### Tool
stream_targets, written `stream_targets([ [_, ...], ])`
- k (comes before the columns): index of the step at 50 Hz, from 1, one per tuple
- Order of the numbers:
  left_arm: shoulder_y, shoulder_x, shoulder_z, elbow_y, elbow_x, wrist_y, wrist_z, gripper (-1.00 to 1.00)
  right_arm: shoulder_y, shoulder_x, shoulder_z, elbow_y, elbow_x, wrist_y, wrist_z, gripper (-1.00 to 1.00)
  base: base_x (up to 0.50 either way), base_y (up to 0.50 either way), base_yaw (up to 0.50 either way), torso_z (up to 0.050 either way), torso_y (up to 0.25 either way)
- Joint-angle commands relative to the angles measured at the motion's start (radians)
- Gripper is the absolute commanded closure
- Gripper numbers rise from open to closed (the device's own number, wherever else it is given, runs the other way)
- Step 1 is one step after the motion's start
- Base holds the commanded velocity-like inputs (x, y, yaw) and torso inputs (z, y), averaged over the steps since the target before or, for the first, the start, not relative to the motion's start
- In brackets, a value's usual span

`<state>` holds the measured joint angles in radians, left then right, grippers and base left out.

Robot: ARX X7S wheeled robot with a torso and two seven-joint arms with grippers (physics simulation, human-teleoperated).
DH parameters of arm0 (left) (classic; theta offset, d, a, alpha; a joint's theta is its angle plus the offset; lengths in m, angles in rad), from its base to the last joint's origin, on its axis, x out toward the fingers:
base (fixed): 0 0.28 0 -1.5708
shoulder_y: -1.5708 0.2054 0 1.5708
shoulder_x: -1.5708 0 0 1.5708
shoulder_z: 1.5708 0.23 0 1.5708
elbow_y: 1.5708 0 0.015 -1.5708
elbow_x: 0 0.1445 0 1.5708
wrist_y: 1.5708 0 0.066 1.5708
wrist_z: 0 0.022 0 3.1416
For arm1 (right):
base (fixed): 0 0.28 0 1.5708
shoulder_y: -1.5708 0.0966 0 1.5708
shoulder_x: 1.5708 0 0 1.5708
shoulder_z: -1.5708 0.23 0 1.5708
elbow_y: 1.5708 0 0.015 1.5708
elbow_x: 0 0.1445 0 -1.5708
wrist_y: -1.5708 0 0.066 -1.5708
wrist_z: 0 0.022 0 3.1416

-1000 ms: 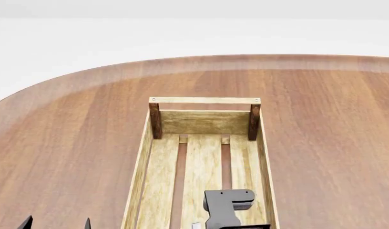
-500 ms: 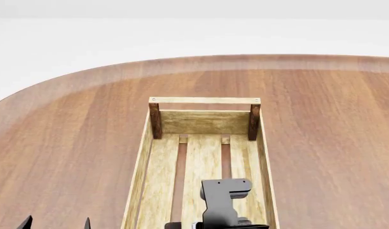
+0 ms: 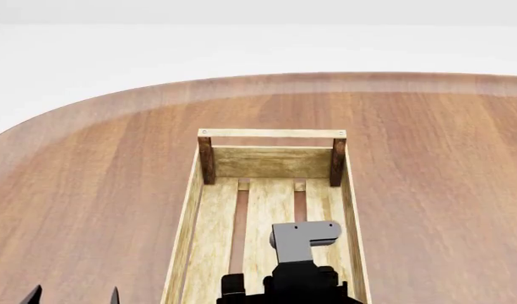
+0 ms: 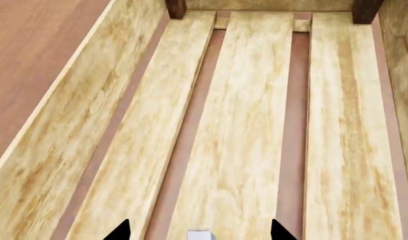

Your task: Pick up the cream cheese and put it in the tray.

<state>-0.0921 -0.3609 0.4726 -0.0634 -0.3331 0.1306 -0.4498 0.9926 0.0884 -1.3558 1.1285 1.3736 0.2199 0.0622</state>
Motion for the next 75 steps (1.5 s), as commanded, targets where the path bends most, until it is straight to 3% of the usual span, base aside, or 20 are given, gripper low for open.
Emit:
stream_targets([
  [1, 0.002, -0.002, -0.002, 0.014, -0.003, -0.001, -0.008, -1.00, -0.044, 0.130, 0.015, -0.272, -0.003, -0.052, 0.144, -1.00, 0.00, 0.00, 0.00, 0.000, 0.000],
  [18, 0.011, -0.028, -0.011, 0.113, -0.051, -0.061, -0.021, -1.00, -0.115, 0.272, 0.004, -0.599, -0.070, -0.145, 0.316, -1.00, 0.00, 0.00, 0.00, 0.000, 0.000],
  [40, 0.031, -0.087, -0.017, 0.302, -0.079, -0.162, -0.072, -1.00, -0.199, 0.463, -0.019, -0.993, -0.329, -0.359, 0.564, -1.00, 0.00, 0.00, 0.00, 0.000, 0.000],
  [75, 0.074, -0.184, -0.058, 0.590, -0.153, -0.233, -0.128, -1.00, -0.194, 0.625, -0.045, -1.395, -0.504, -0.320, 0.825, -1.00, 0.00, 0.00, 0.00, 0.000, 0.000],
])
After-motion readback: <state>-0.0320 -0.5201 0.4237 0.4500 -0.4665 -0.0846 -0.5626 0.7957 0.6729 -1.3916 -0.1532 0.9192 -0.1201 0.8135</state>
